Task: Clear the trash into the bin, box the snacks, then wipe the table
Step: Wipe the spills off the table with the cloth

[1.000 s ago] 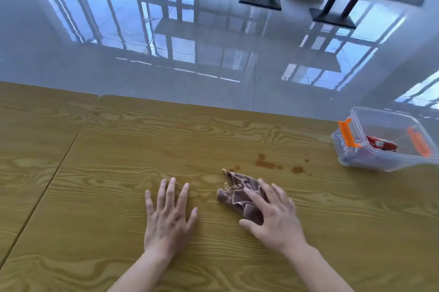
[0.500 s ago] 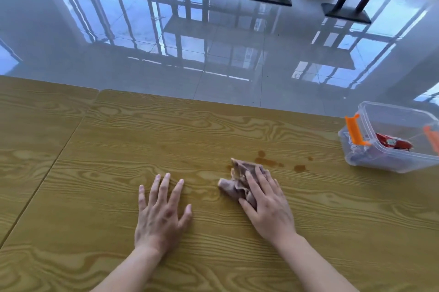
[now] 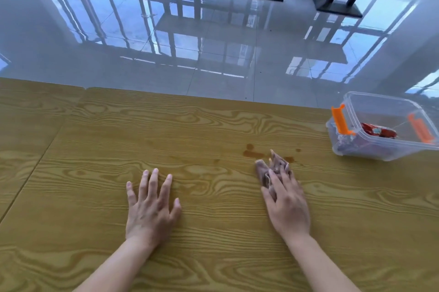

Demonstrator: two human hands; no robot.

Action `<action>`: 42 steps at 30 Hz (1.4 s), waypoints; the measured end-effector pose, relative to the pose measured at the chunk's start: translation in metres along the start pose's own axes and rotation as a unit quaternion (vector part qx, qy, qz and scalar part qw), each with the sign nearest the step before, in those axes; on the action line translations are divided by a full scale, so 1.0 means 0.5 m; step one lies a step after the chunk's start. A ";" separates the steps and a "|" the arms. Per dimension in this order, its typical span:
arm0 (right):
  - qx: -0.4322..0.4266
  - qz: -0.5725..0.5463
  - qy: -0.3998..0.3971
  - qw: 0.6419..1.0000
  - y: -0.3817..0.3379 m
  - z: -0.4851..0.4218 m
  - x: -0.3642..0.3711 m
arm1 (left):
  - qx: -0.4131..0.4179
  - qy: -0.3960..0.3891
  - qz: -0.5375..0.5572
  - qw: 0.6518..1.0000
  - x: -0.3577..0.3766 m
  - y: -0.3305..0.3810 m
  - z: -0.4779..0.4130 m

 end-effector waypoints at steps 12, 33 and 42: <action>-0.019 0.029 -0.008 0.999 0.159 0.022 -0.040 | -0.060 0.005 0.003 0.998 0.047 0.094 -0.051; -0.103 -0.021 -0.034 0.994 0.085 -0.006 -0.017 | -0.074 0.013 0.003 0.997 0.037 0.098 -0.053; 0.007 -0.015 -0.025 1.000 0.189 -0.106 -0.027 | -0.072 0.017 -0.005 0.997 0.035 0.099 -0.052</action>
Point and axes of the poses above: each hand's wrist, its own z-axis away from the middle knuckle, its own x-axis out of the palm, y = z × x, the point moved 8 cm from there along -z, towards the middle knuckle, and after that the axes turned 12 degrees about y, right-handed, at the moved point
